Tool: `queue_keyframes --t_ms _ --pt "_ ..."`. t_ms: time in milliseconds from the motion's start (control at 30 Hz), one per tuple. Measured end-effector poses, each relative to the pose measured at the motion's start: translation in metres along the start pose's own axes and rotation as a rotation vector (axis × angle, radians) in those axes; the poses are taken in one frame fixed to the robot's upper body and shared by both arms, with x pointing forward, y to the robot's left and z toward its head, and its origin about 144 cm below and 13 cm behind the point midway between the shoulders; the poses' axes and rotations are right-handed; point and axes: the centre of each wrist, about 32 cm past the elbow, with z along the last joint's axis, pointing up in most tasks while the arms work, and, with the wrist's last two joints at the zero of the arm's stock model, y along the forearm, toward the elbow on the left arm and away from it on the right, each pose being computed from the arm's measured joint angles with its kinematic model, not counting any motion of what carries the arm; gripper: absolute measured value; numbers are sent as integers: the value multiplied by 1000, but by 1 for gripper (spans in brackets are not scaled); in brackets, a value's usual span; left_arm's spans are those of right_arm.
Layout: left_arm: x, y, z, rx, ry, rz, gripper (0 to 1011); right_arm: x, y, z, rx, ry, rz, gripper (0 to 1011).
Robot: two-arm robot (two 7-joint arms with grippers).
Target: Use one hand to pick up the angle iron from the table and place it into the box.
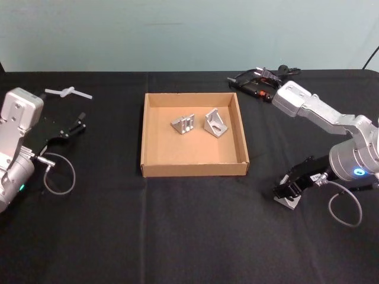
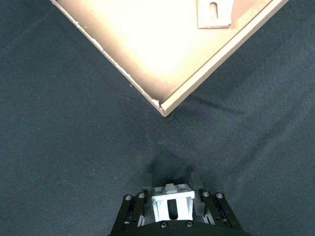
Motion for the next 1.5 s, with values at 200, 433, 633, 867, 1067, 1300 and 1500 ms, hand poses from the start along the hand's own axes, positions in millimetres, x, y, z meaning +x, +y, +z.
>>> queue_keyframes --t_ms 200,433,633,867,1067,1300,1500 --pt "0 0 0 0 0 0 1005 -2 0 -3 36 3 0 453" --pt "0 0 0 0 0 0 1005 -4 -14 -2 100 3 -28 453" --pt "0 0 0 0 0 0 1005 -7 -30 7 141 -22 -36 453" --pt "0 0 0 0 0 0 1005 -9 -44 19 187 -45 -35 453" --pt "0 0 0 0 0 0 1005 -6 -48 29 217 -61 -40 453" --pt "0 0 0 0 0 0 1005 -1 -37 40 252 -66 -27 453" --pt "0 0 0 0 0 0 1005 -1 -22 51 307 -94 -51 453"
